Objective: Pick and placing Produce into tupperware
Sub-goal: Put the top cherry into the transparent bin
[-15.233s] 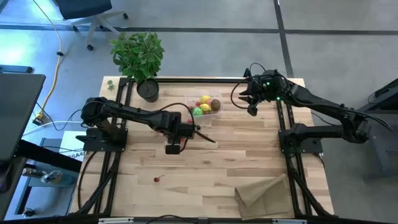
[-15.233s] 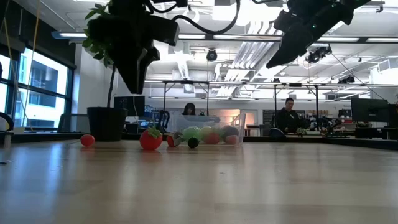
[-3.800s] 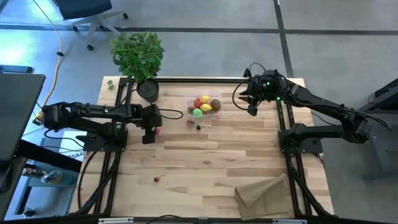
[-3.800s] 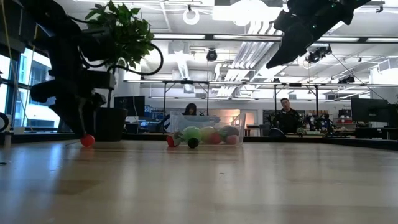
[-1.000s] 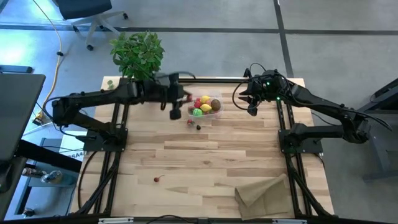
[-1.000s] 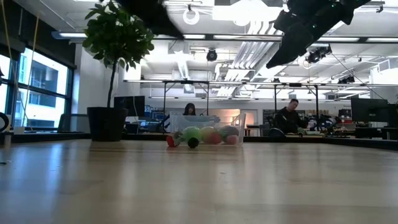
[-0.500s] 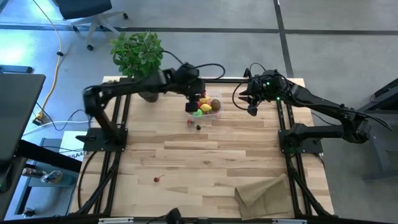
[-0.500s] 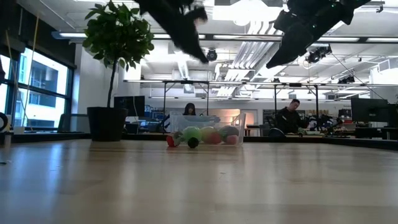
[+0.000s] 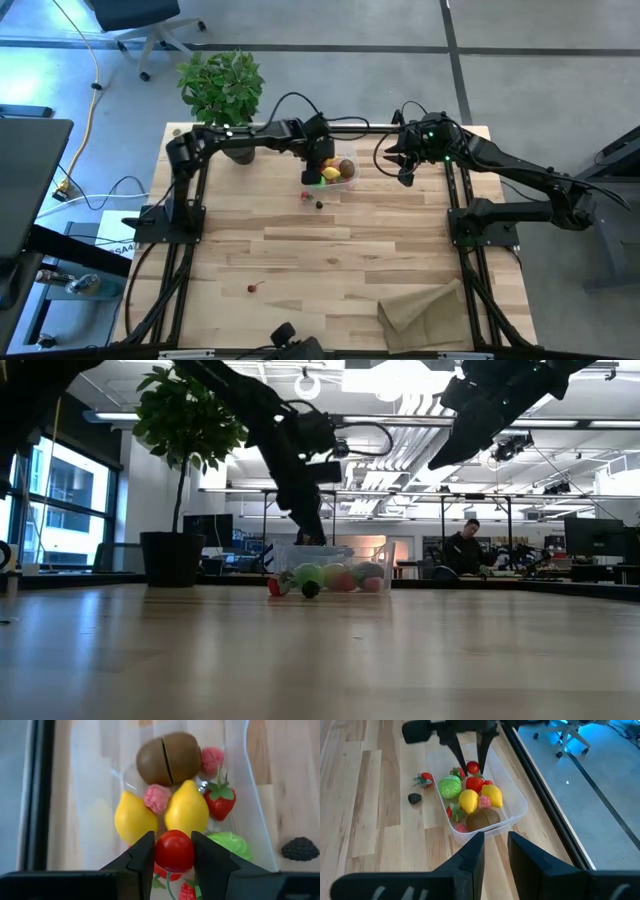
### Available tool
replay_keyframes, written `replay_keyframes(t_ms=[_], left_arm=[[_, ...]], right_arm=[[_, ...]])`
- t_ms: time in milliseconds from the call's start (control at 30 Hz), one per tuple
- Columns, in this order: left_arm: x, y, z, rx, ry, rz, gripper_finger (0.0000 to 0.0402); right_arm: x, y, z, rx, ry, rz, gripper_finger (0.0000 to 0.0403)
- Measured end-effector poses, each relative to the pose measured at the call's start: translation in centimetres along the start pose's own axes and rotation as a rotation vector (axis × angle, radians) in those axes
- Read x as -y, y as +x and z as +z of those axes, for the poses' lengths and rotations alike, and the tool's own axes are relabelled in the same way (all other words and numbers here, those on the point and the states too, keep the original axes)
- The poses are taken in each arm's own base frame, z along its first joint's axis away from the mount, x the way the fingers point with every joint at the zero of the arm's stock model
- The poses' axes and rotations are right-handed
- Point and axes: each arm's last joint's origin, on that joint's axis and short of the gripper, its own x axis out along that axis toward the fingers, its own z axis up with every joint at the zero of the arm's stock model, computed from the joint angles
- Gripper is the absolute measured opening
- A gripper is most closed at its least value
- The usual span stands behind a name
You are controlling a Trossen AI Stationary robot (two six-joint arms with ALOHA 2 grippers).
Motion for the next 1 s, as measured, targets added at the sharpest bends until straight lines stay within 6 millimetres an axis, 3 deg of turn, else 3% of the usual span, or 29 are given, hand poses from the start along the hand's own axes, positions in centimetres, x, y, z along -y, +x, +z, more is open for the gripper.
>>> replay_keyframes(t_ms=[167,367,1000], left_arm=[[0.2,1.7,-0.5,-0.042,-0.002,-0.024,0.0118],[0.3,2.6,-1.0,-0.081,0.001,-0.045,0.0104],[0.4,2.7,-1.2,-0.098,-0.004,-0.050,0.0150]], right_arm=[[0.0,0.0,0.0,0.000,0.000,0.000,0.0076],[0.0,0.0,0.0,0.000,0.000,0.000,0.0076],[0.0,0.0,0.0,0.000,0.000,0.000,0.0076]])
